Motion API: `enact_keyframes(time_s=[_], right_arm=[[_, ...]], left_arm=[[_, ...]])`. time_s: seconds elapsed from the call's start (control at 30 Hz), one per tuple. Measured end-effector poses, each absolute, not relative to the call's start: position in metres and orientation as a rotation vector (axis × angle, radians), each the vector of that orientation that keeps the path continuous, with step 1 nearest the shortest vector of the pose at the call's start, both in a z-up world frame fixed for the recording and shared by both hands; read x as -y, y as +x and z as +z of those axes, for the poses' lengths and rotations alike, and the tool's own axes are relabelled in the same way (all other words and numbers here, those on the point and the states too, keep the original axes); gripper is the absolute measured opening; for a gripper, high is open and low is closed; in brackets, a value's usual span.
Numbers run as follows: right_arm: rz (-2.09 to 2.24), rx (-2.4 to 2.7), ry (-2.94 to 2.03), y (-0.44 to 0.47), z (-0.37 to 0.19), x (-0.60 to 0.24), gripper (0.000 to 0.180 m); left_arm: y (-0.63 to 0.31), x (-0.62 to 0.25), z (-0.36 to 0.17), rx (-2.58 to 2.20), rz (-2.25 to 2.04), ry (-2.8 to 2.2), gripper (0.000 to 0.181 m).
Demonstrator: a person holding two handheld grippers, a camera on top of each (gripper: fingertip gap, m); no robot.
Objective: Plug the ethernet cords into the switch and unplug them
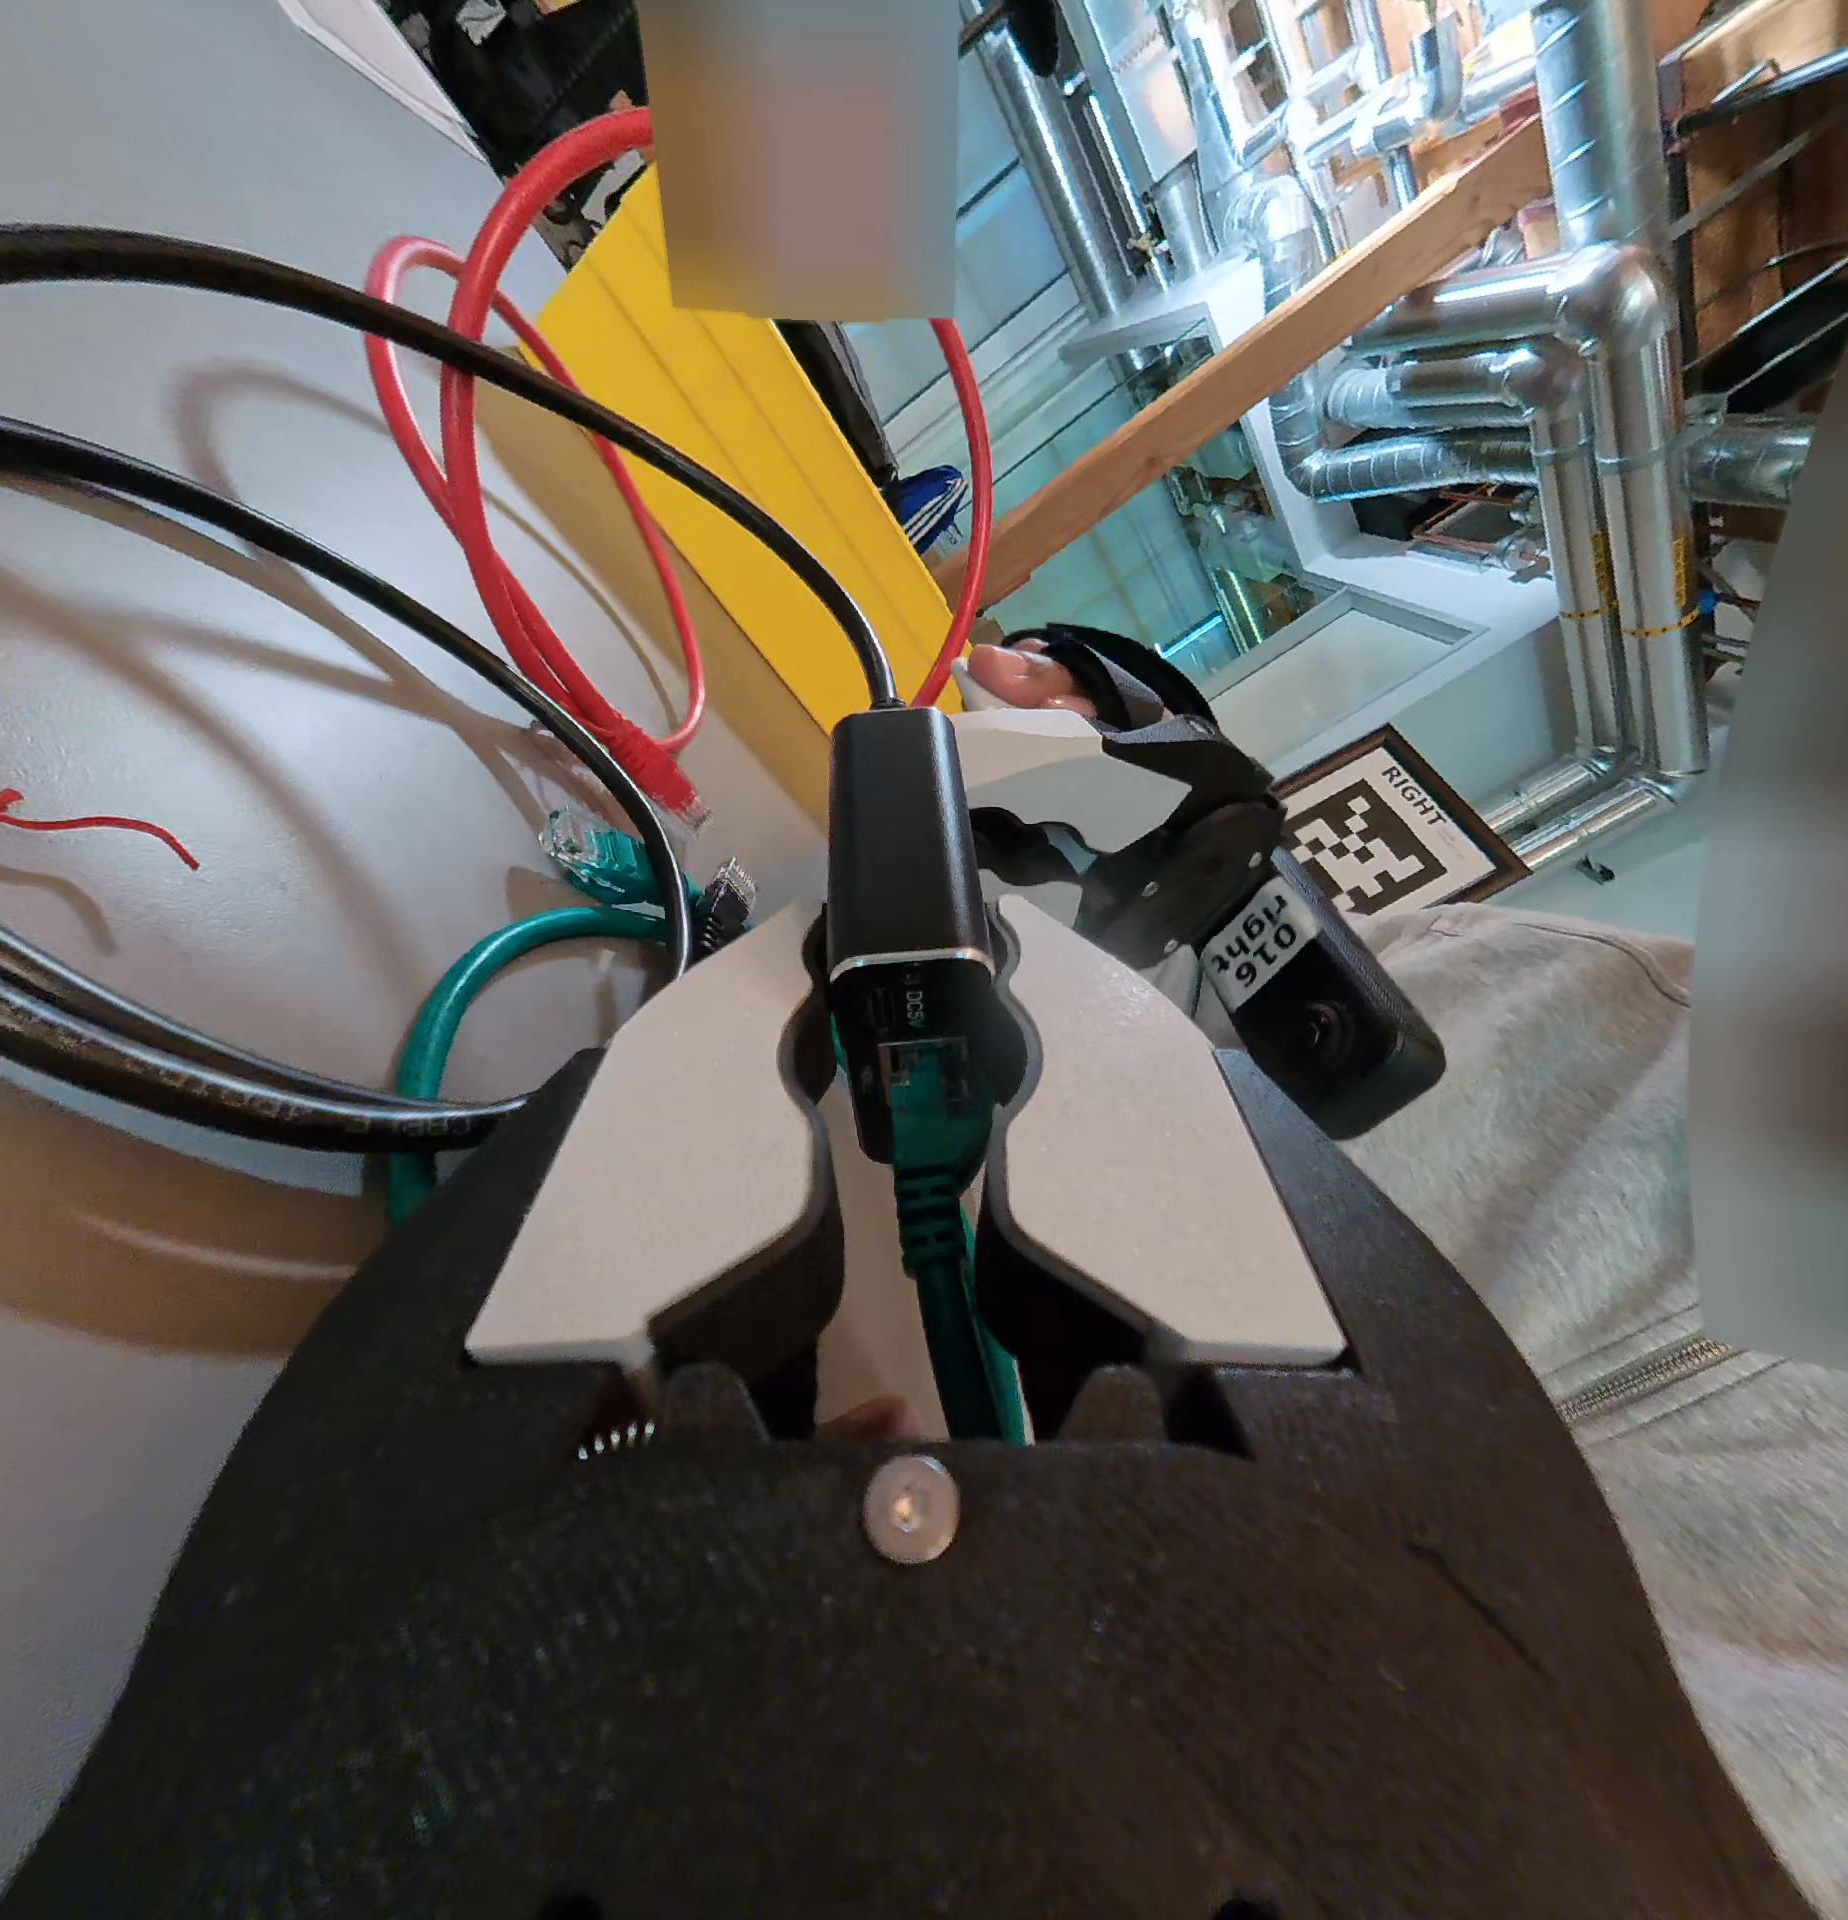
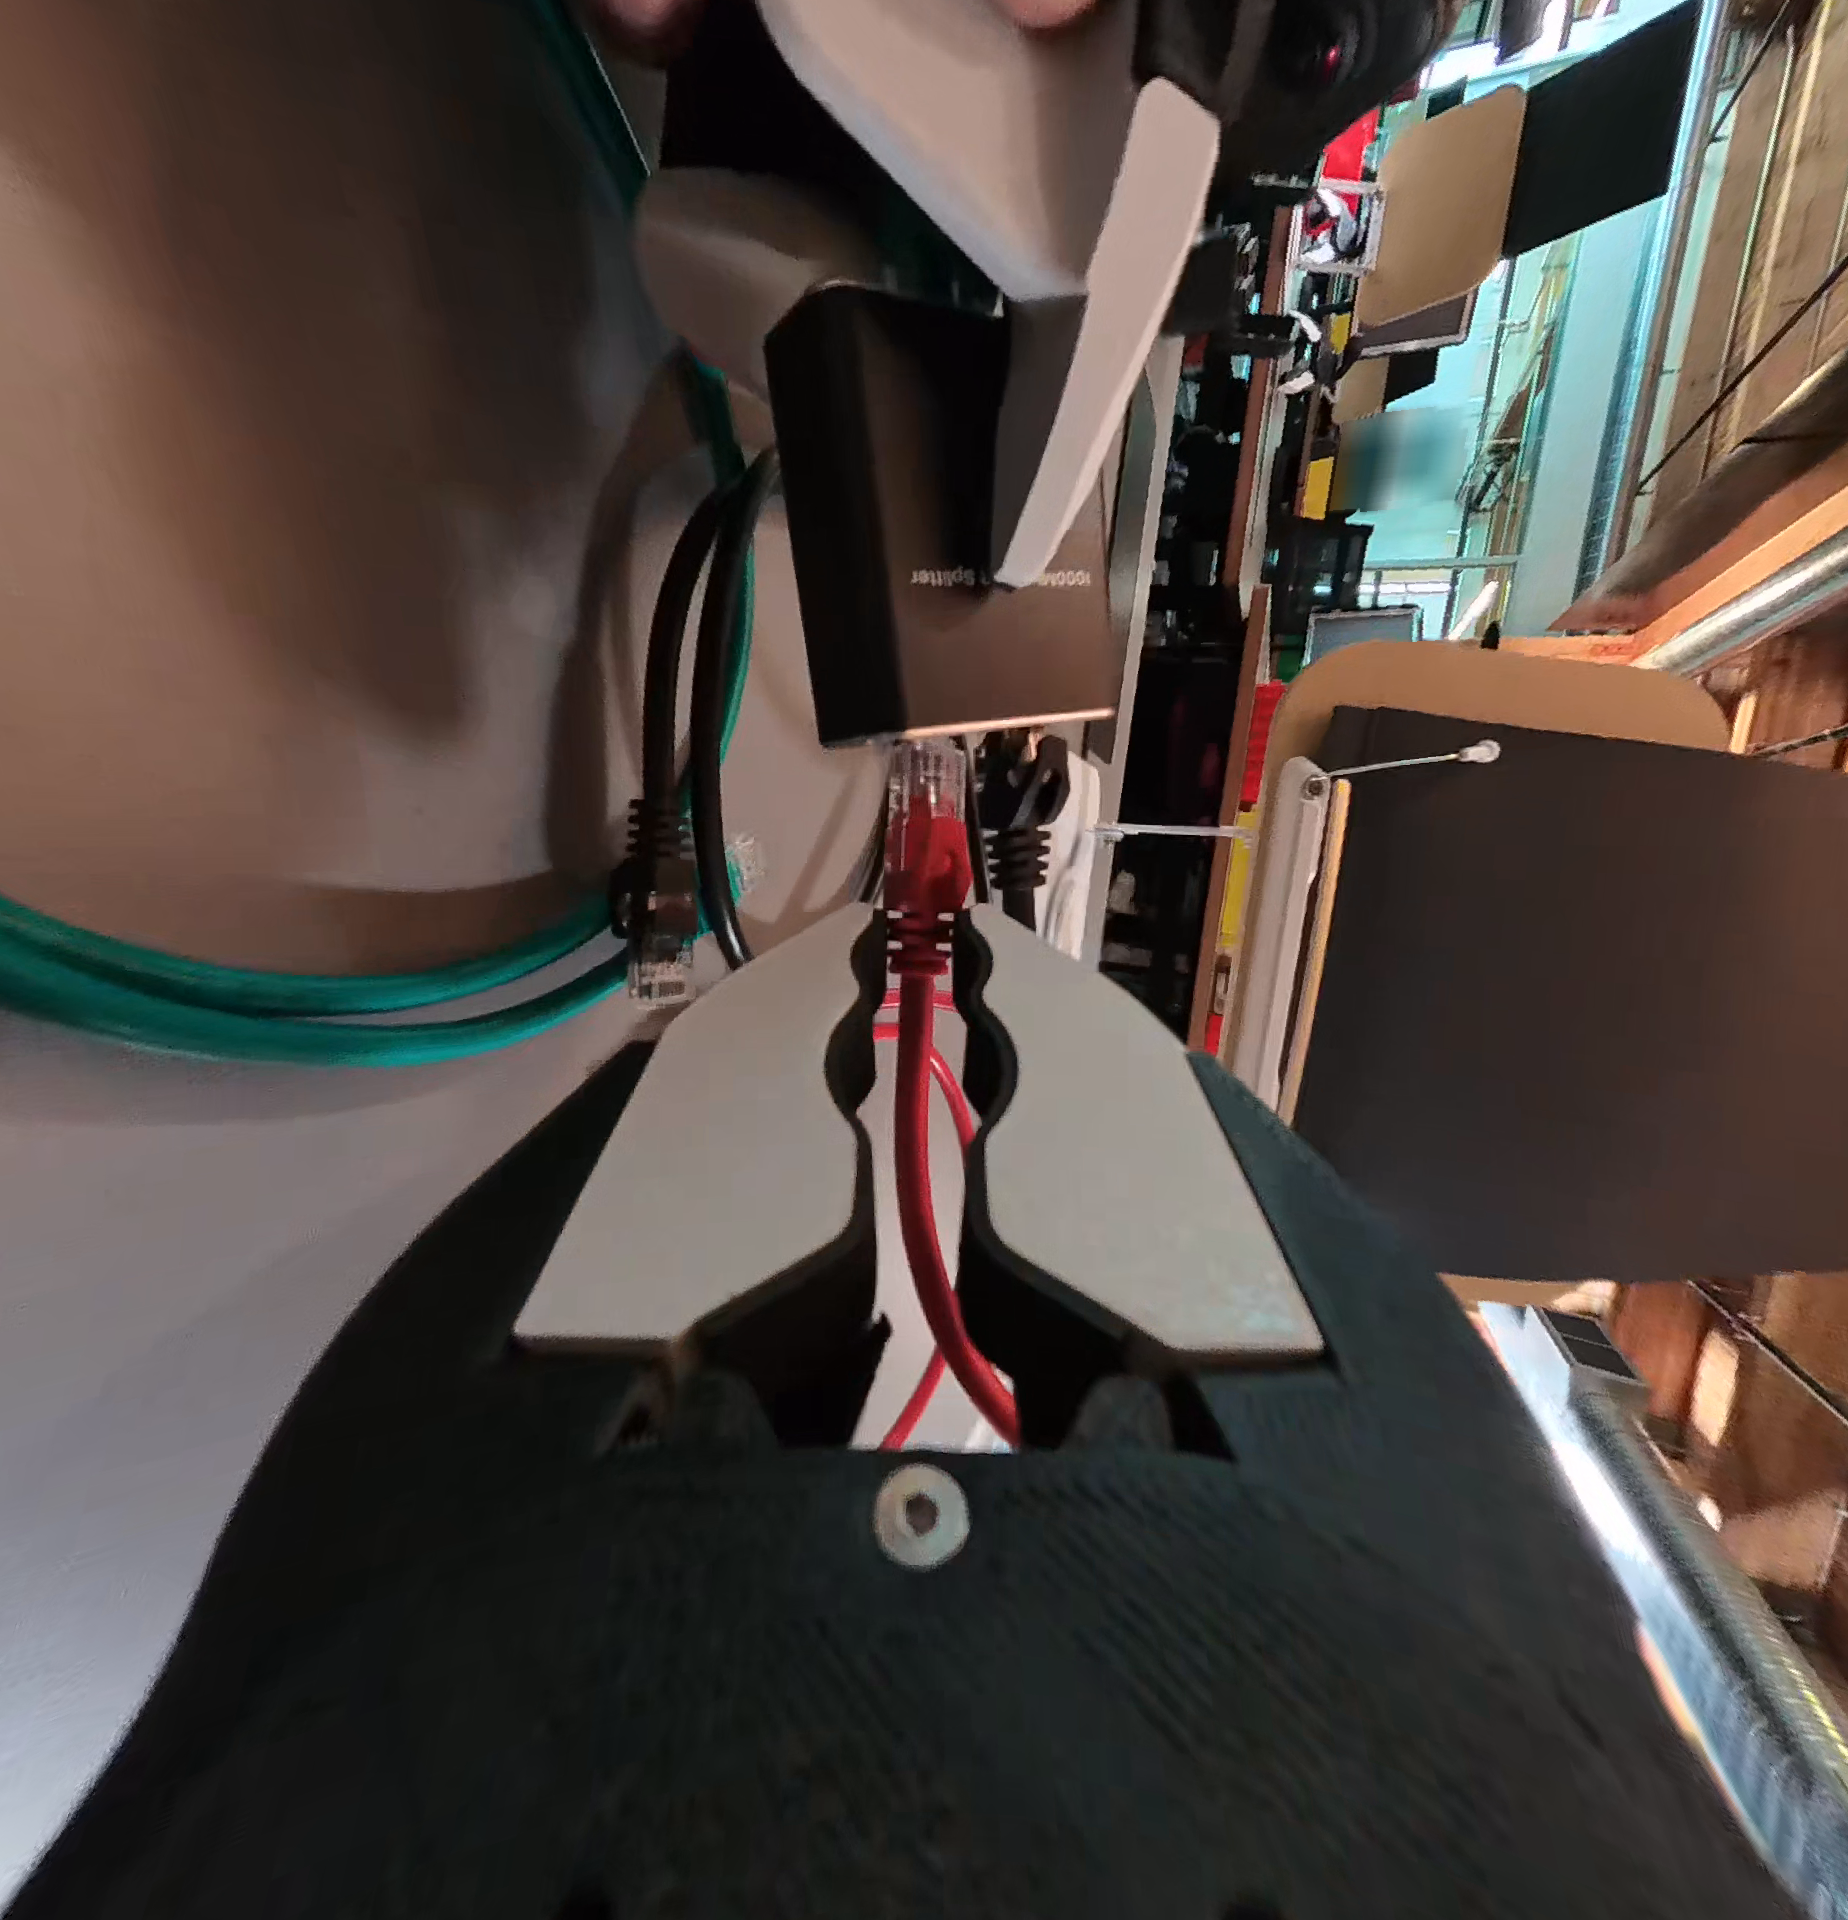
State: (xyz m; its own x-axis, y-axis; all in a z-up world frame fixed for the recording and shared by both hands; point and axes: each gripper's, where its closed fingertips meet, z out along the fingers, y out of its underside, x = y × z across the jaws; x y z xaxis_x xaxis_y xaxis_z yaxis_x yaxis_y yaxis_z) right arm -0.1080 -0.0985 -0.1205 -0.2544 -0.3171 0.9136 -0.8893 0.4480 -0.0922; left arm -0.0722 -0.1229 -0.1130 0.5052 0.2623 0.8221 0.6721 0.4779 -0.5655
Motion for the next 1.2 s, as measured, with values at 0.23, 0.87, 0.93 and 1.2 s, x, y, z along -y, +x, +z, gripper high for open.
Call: enact_keyframes(time_s=[0.23, 0.87, 0.93, 1.2], right_arm=[[0.894, 1.888, 1.113, -0.101, -0.120, 0.091, 0.012], [1.023, 2.032, 1.115, -0.092, -0.129, 0.089, 0.012], [1.044, 2.065, 1.094, -0.092, -0.131, 0.090, 0.011], [1.105, 2.125, 1.029, -0.093, -0.133, 0.091, 0.010]], left_arm=[[-0.069, 0.116, -0.115, 1.040, -0.320, -1.138, 0.024], [-0.066, 0.108, -0.122, 1.055, -0.365, -1.199, 0.025], [-0.066, 0.107, -0.124, 1.067, -0.359, -1.212, 0.025], [-0.069, 0.107, -0.127, 1.098, -0.324, -1.231, 0.025]])
